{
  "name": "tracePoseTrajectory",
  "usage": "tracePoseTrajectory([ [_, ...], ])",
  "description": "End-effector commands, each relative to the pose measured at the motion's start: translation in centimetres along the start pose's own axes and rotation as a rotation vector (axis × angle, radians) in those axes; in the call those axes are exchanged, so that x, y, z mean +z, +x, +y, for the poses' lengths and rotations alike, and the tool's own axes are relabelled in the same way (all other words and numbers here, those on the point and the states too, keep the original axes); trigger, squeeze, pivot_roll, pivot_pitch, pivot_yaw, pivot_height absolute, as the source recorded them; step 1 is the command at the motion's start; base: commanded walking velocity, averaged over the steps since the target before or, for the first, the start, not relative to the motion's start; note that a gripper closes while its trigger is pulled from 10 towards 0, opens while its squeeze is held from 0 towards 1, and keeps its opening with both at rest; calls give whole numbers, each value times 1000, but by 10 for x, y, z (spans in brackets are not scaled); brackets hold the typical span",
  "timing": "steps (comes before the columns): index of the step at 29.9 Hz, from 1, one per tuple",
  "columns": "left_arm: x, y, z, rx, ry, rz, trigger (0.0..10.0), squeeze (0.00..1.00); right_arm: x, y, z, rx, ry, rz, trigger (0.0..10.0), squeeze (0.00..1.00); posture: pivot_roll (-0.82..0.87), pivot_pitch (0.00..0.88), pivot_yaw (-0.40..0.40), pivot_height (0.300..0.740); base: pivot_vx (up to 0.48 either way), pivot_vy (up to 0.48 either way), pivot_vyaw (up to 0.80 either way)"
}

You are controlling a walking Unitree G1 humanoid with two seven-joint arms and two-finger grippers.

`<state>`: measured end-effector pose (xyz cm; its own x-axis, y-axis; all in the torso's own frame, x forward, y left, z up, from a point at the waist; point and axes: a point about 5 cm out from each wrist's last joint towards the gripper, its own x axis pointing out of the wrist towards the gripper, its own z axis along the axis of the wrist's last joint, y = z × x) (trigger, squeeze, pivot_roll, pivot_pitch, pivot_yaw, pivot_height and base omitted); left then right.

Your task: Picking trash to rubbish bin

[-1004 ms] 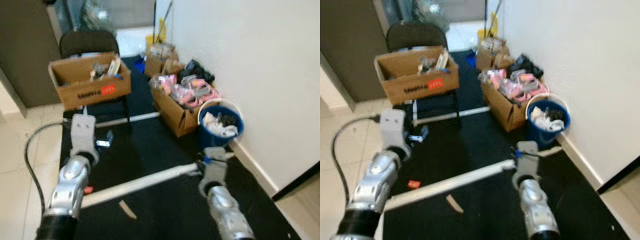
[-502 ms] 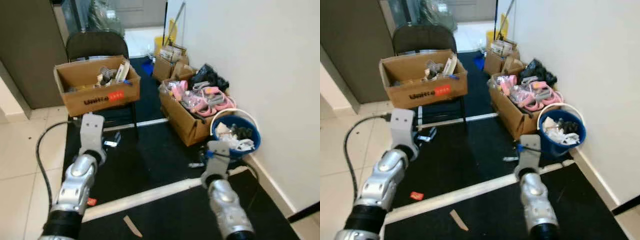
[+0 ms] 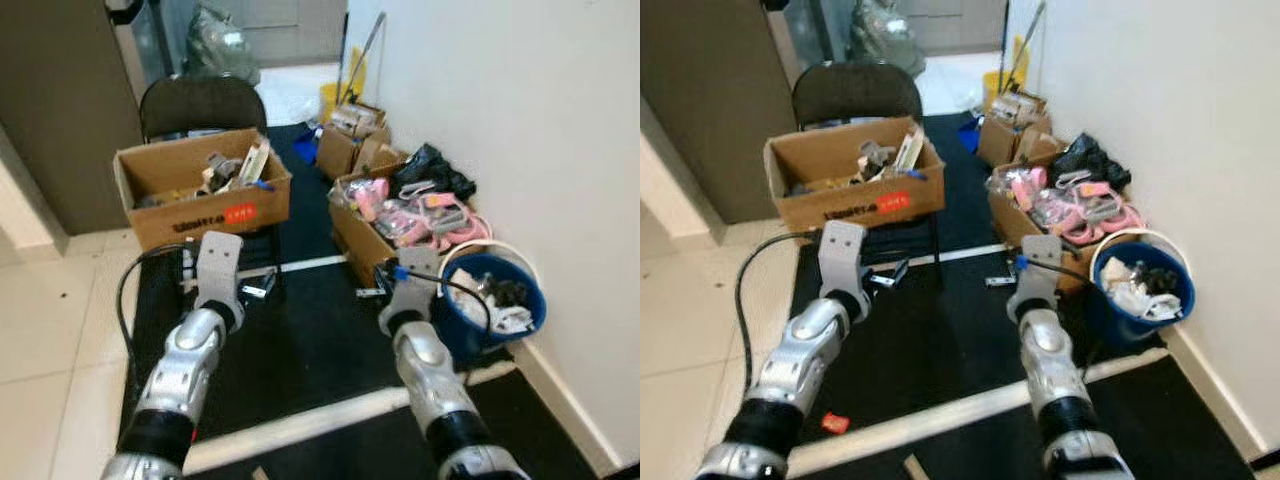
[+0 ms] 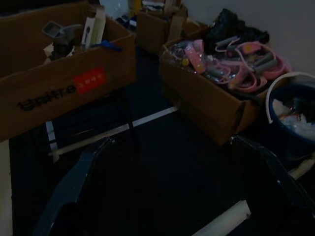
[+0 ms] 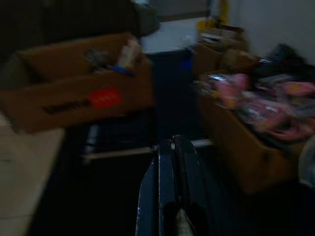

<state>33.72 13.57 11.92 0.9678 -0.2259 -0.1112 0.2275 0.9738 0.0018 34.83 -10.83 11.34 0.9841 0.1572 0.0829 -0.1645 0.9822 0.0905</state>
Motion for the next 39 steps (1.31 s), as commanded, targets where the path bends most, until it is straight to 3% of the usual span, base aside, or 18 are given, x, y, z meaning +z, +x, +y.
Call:
tracePoseTrajectory([
  [1,-5,0,-5,-21,2,13,10000,0,4,2,1,31,2,-32,10000,0,16,106,38,740,382,0,0],
  [7,-8,-1,-2,-17,16,16,10000,0,6,4,6,75,2,-52,10000,0,20,113,34,740,380,0,0],
  [15,-12,-9,19,58,22,30,10000,0,-5,-2,-4,29,0,-17,10000,0,21,115,34,740,377,0,0],
  [27,-14,-11,20,66,13,30,10000,0,-9,-5,-4,32,4,-20,10000,0,25,117,38,740,374,0,0],
  [39,-12,-15,24,80,27,30,10000,0,-9,-2,8,70,33,-30,10000,0,70,132,21,740,375,0,0],
])
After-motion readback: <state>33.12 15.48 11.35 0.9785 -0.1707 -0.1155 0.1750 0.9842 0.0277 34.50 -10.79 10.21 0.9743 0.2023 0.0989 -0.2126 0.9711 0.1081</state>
